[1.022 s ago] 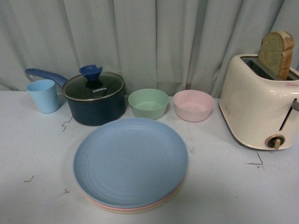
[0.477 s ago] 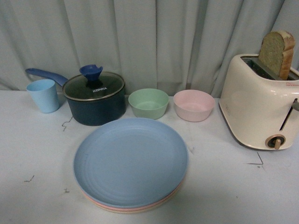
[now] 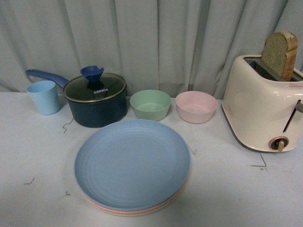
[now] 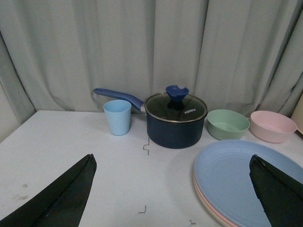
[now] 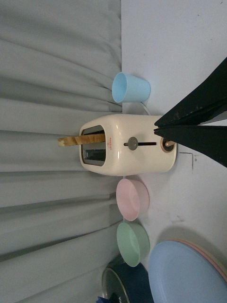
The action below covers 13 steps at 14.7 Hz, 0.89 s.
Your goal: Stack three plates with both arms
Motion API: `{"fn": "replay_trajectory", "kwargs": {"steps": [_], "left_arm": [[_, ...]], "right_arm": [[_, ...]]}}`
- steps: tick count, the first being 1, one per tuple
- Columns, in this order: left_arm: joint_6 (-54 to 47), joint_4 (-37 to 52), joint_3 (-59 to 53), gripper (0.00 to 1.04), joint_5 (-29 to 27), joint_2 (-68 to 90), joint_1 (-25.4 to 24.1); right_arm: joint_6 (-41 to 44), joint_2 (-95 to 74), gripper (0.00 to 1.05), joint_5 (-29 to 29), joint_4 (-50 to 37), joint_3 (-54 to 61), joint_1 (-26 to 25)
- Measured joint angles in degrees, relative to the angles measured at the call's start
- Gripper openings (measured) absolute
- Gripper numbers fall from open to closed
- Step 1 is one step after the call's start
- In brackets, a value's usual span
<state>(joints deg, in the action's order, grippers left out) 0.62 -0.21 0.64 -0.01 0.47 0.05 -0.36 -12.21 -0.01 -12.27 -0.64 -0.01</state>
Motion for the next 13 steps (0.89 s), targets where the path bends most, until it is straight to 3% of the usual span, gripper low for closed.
{"fn": "replay_trajectory", "kwargs": {"steps": [3,4,9,10,13], "left_arm": [[0.00,0.00,0.00,0.98,0.00,0.00,0.00],[0.00,0.00,0.00,0.98,-0.02,0.00,0.00],[0.00,0.00,0.00,0.98,0.00,0.00,0.00],[0.00,0.00,0.00,0.98,0.00,0.00,0.00],[0.00,0.00,0.00,0.98,0.00,0.00,0.00]], "right_arm": [[-0.02,3.39,0.02,0.00,4.07,-0.02,0.00],[0.00,9.79,0.02,0.04,12.66,-0.02,0.00],[0.02,11.96,0.02,0.02,12.46,-0.02,0.00],[0.04,11.96,0.10,0.02,12.50,-0.02,0.00],[0.04,11.96,0.50,0.02,12.48,-0.02,0.00]]}}
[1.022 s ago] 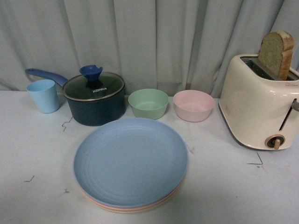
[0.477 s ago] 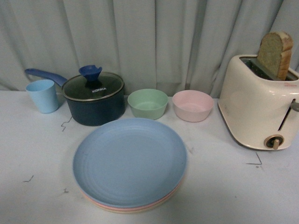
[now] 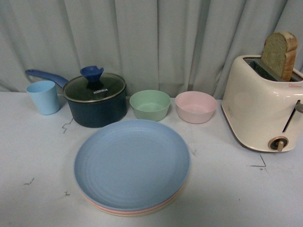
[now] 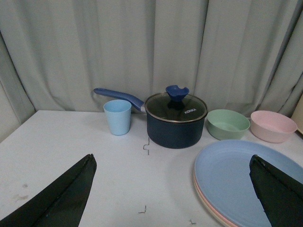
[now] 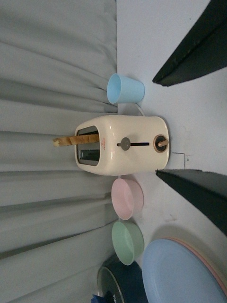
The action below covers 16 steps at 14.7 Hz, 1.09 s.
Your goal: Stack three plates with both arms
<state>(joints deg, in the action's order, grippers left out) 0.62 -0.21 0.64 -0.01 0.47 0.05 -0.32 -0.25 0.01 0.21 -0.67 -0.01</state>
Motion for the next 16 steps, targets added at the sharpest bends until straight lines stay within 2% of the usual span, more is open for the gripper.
{"fn": "replay_trajectory", "kwargs": {"steps": [3,4,5,16], "left_arm": [[0.00,0.00,0.00,0.98,0.00,0.00,0.00],[0.00,0.00,0.00,0.98,0.00,0.00,0.00],[0.00,0.00,0.00,0.98,0.00,0.00,0.00],[0.00,0.00,0.00,0.98,0.00,0.00,0.00]], "right_arm": [[0.00,0.00,0.90,0.00,0.00,0.00,0.00],[-0.02,0.00,1.00,0.00,0.00,0.00,0.00],[0.00,0.00,0.97,0.00,0.00,0.00,0.00],[0.00,0.00,0.98,0.00,0.00,0.00,0.00]]}}
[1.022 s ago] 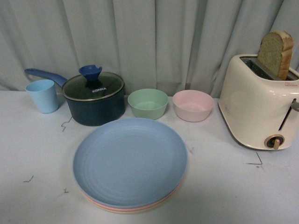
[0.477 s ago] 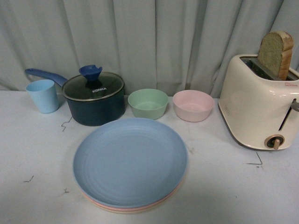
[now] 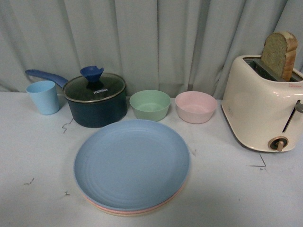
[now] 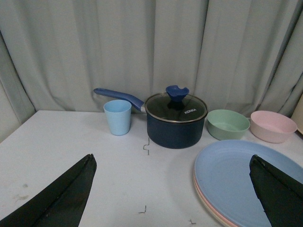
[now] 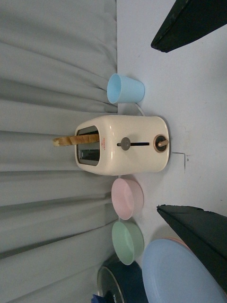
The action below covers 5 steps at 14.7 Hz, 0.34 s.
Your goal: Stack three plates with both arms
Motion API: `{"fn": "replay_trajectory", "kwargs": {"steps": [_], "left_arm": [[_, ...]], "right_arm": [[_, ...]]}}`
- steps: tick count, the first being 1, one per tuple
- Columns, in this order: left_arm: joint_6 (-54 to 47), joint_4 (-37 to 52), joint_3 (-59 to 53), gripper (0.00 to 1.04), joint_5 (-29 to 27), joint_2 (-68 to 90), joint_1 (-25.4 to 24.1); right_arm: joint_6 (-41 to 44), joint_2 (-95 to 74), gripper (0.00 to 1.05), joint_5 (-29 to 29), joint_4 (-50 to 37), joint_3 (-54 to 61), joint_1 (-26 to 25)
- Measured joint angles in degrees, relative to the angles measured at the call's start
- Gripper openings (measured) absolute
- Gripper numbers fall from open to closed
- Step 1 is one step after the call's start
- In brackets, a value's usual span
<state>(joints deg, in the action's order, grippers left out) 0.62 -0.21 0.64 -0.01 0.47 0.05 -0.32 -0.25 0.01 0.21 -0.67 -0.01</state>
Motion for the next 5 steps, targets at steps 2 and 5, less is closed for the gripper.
{"fn": "replay_trajectory", "kwargs": {"steps": [2,5], "left_arm": [[0.00,0.00,0.00,0.98,0.00,0.00,0.00],[0.00,0.00,0.00,0.98,0.00,0.00,0.00]], "right_arm": [[0.00,0.00,0.98,0.00,0.00,0.00,0.00],[0.00,0.00,0.98,0.00,0.00,0.00,0.00]]}}
